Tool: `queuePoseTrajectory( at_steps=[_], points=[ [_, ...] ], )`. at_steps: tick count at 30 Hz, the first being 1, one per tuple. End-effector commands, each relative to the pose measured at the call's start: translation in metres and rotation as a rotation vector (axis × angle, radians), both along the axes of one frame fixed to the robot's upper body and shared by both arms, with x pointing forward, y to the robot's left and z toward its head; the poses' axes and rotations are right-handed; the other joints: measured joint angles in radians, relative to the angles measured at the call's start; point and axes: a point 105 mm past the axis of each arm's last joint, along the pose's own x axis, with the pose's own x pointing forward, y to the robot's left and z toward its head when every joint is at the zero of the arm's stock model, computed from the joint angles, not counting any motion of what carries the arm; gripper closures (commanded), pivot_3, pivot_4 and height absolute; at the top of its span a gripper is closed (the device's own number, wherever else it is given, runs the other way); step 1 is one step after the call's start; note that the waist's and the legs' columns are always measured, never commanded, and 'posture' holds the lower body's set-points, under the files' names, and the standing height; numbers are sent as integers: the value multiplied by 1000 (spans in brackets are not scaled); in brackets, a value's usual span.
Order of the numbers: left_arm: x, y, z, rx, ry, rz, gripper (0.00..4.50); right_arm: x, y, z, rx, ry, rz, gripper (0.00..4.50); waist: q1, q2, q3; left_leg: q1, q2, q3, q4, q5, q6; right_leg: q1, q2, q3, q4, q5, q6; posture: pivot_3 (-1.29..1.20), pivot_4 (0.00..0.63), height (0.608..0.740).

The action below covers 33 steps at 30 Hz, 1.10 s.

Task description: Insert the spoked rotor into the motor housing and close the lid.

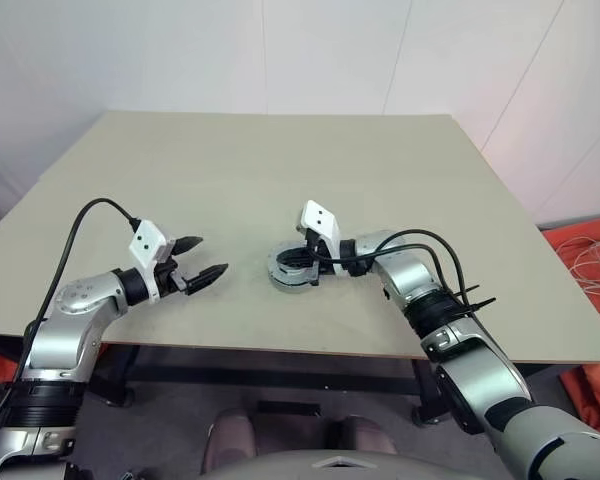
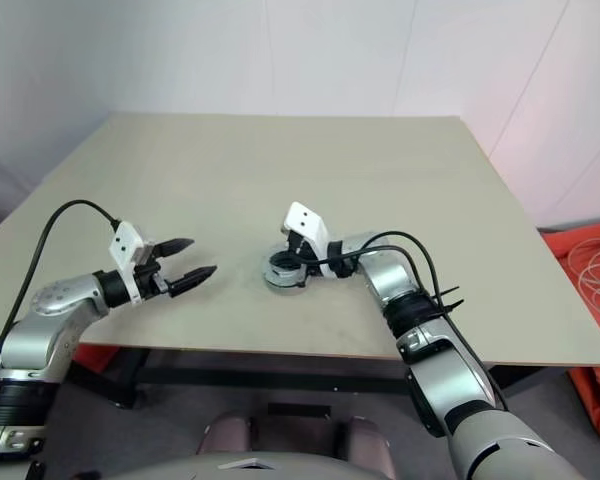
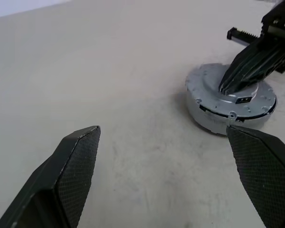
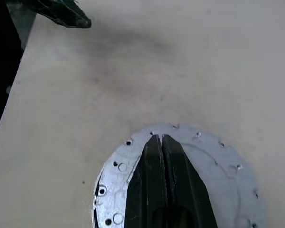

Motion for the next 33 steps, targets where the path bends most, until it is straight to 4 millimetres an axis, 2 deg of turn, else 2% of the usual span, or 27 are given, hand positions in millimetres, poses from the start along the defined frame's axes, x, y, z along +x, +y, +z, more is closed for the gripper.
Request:
queuePoseTrajectory(
  at_steps=[1,7,12,17,20,26,31,33],
  points=[
    [3,-3,12,-1,-51,-10,0,2,-2,-7,-23,7,-11,4470,0,0,0,0,0,0,0,0,0,0,0,0,0,0,0,0,0,740],
    [3,-3,12,-4,-51,-12,0,2,0,-1,0,-1,-6,4470,0,0,0,2,0,0,0,0,0,2,0,0,0,0,0,0,0,740],
    [3,-3,12,-3,-53,-11,0,7,2,32,117,-47,-36,4470,1,0,0,2,0,0,0,0,0,2,0,0,0,0,0,0,0,740],
    [3,-4,11,-7,-53,-12,0,10,-5,50,188,-39,-81,4470,1,0,0,-1,0,0,-1,0,0,0,0,0,0,0,0,0,0,740],
    [3,-4,11,-8,-53,-12,0,11,-10,53,206,-37,-107,3867,1,0,0,-1,0,0,-2,0,0,-1,0,0,-1,0,0,0,0,740],
    [4,-4,11,-8,-51,-15,0,4,-24,42,189,-1,-134,1758,2,0,0,-1,0,0,-2,0,0,-1,0,0,-1,0,0,0,0,740],
    [4,-4,11,-6,-50,-18,0,-1,-28,32,166,7,-143,53,2,0,0,-1,0,0,-2,0,0,-1,0,0,-1,0,0,0,0,740],
    [4,-4,11,-6,-50,-19,0,0,-28,31,164,-4,-160,20,1,0,0,-1,0,0,-2,0,0,-1,0,0,-1,0,0,0,0,740]
  ],
)
